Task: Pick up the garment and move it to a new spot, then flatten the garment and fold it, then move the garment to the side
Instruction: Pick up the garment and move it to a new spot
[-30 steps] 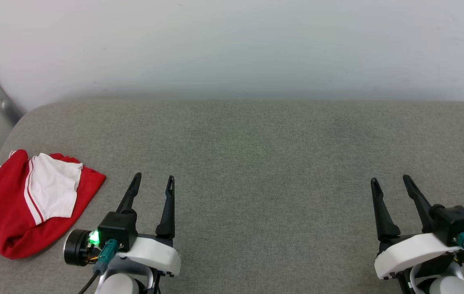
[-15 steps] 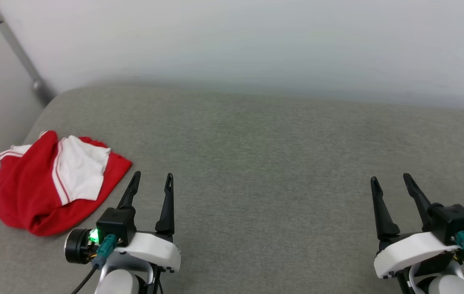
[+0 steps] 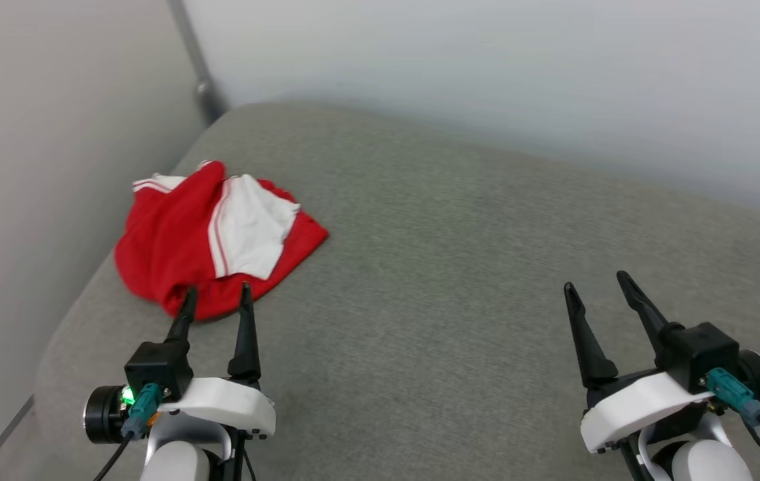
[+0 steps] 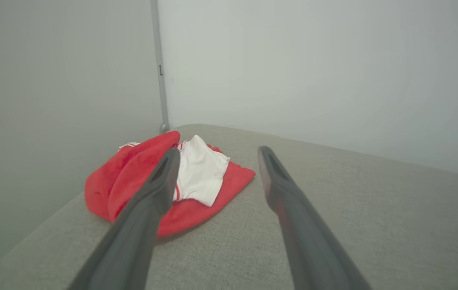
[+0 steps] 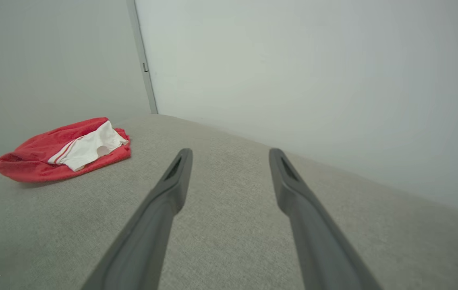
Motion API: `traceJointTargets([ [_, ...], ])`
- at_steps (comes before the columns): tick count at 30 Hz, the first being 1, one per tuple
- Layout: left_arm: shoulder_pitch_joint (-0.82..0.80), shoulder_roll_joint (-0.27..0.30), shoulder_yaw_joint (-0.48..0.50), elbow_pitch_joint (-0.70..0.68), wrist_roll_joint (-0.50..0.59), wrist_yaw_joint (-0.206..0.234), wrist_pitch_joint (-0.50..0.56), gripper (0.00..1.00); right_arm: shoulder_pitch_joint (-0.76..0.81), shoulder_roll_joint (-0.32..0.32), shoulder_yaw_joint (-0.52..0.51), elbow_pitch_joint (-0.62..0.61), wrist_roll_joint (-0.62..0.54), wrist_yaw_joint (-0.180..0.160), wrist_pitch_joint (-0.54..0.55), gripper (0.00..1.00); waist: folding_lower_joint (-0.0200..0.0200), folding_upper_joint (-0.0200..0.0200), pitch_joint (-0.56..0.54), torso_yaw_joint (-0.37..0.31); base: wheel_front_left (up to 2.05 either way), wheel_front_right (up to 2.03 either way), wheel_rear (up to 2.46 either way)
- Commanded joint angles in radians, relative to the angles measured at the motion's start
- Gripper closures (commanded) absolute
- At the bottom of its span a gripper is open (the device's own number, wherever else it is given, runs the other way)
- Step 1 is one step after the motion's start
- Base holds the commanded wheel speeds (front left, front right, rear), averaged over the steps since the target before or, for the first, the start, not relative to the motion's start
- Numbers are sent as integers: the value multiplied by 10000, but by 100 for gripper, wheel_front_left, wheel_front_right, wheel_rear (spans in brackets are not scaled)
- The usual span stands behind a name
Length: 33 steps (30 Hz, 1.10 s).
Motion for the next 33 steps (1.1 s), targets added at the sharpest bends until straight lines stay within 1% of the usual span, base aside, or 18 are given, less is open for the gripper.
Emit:
traceJointTargets([
  [1, 3, -18, 55, 1, -43, 36, -24, 0, -107, 13, 101, -43, -74, -3, 9, 0, 0, 0, 32, 584, 0, 0, 0],
  [6, 100, -24, 198, -18, -51, 105, -24, 0, -185, 10, 342, -85, -23, -3, 17, 0, 0, 0, 32, 1255, 0, 0, 0],
  [10, 176, -32, 268, -103, 30, 133, -24, 0, -166, 10, 469, -152, 29, -3, 69, 0, 0, 0, 71, 1636, 0, 0, 0],
  [13, 199, -33, 326, -164, 20, 120, -24, 0, -218, 11, 544, -183, 37, -3, 98, 0, 0, 0, 117, 1795, 0, 0, 0],
  [17, 222, -36, 446, -235, 58, 116, -24, 0, -276, 11, 682, -205, -23, -3, 119, 0, 0, 0, 180, 1827, 0, 0, 0],
  [22, 35, -37, 540, -285, 64, 108, -24, 0, -324, 11, 767, -255, -74, -3, 158, 0, 0, 0, 248, 1796, 0, 0, 0],
  [26, -402, -19, 713, -332, -86, 50, -24, 0, -492, 9, 840, -392, -159, -3, 255, 0, 0, 0, 527, 1539, 0, 0, 0],
  [29, -1162, 106, 765, -296, -148, -97, -24, 0, -708, -15, 757, -613, -323, -3, 405, 0, 0, 0, 981, 1239, 0, 0, 0],
  [33, -2613, 615, 1000, -24, -342, -343, 236, 0, -1080, -184, 739, -962, -488, -3, 605, 0, 0, 0, 1827, 655, 0, 0, 0],
])
